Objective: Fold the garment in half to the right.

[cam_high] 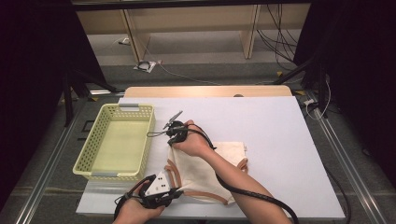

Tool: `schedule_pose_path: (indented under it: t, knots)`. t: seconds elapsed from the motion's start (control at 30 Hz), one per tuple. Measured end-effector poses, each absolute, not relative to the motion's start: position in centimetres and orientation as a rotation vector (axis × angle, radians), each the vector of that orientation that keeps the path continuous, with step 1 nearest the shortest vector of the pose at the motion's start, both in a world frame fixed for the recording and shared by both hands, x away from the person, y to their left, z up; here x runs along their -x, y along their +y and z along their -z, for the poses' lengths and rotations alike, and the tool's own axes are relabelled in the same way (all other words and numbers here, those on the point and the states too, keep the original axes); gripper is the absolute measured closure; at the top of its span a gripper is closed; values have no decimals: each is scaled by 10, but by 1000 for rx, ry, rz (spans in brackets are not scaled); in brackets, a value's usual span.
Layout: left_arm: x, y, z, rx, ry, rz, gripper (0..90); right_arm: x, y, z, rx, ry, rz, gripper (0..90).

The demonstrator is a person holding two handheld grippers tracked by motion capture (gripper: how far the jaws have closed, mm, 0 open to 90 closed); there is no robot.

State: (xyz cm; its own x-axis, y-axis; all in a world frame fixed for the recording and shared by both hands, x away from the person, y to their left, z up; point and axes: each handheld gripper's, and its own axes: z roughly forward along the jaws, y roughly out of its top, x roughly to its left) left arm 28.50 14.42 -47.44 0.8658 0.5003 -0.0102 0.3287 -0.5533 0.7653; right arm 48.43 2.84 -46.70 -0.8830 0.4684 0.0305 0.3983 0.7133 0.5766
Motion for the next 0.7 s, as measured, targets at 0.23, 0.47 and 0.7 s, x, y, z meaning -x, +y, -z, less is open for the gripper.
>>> schedule_pose_path:
  t: [0.23, 0.47, 0.7]
  knots:
    - [-285, 148, 471, -2196, 598, -265, 858, -484, 29, 464, -710, 2784, -919, 892]
    - [-284, 152, 468, -2189, 610, -267, 858, -483, 31, 463, -710, 2780, -932, 892]
    - [-284, 156, 466, -2182, 612, -269, 858, -483, 32, 460, -708, 2773, -944, 892]
